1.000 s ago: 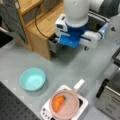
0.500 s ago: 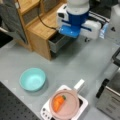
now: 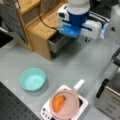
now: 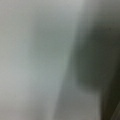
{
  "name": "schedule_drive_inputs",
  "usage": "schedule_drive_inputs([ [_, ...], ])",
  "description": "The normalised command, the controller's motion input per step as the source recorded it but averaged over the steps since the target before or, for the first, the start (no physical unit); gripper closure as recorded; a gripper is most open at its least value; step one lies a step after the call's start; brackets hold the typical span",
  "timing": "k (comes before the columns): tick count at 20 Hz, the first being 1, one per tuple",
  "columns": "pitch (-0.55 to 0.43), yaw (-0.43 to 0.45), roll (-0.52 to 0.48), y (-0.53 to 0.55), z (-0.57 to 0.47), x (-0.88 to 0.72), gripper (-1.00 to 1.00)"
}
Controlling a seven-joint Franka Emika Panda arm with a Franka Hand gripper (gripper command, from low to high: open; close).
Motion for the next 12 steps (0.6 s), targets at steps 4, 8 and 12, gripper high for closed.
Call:
schedule_drive_inputs([
  [4,-0.091,-0.031,-0.072,-0.29,0.03,-0.21,-1.00],
  [8,-0.093,0.019,-0.017,-0.32,-0.05,-0.27,-1.00],
  [12,-0.080,0.054,-0.017,-0.24,-0.12,-0.32,-1.00],
])
